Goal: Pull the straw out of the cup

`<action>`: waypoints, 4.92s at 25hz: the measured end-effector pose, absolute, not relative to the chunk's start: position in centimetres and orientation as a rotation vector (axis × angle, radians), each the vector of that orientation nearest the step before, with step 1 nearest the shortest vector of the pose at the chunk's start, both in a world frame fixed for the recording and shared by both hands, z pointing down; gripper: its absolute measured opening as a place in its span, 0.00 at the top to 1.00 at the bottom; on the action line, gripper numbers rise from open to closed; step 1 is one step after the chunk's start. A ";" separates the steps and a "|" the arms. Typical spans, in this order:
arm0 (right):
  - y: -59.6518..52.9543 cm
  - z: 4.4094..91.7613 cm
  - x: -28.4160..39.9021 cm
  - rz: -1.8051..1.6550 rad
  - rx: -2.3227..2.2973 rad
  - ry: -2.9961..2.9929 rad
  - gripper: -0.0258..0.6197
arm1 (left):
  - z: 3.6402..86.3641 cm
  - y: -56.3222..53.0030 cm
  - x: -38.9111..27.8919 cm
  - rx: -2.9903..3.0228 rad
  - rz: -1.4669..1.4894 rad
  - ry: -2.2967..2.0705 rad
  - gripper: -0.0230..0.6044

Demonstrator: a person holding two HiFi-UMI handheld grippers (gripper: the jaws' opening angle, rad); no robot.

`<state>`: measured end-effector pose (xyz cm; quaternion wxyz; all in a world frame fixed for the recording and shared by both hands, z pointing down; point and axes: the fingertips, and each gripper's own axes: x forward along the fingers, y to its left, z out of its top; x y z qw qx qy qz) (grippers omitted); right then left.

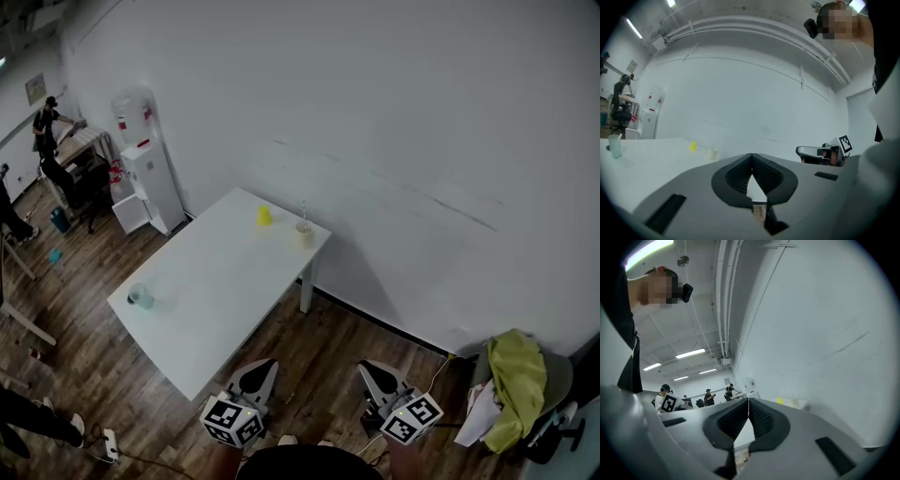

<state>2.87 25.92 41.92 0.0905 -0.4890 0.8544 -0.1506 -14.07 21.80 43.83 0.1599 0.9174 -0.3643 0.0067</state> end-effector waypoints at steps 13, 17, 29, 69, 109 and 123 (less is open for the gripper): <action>24.6 42.2 0.8 -0.474 -1.479 2.497 0.92 | 44.1 19.6 -17.1 2.620 -0.008 -1.033 0.94; 24.6 42.2 -0.2 -0.466 -1.494 2.496 0.92 | 44.5 19.6 -17.9 2.622 -0.002 -1.011 0.94; 24.6 42.7 -2.2 -0.451 -1.545 2.491 0.92 | 45.9 19.5 -21.3 2.615 0.014 -0.998 0.94; -5.5 46.7 11.3 -0.618 -1.237 2.688 0.93 | 47.3 -6.0 -6.2 2.525 0.089 -1.224 0.94; -25.5 53.1 10.0 -0.716 -1.202 2.838 0.93 | 54.1 -22.7 -0.2 2.513 0.286 -1.150 0.94; -32.6 57.8 7.0 -0.791 -1.292 2.900 0.92 | 57.1 -29.2 -0.8 2.454 0.294 -1.129 0.94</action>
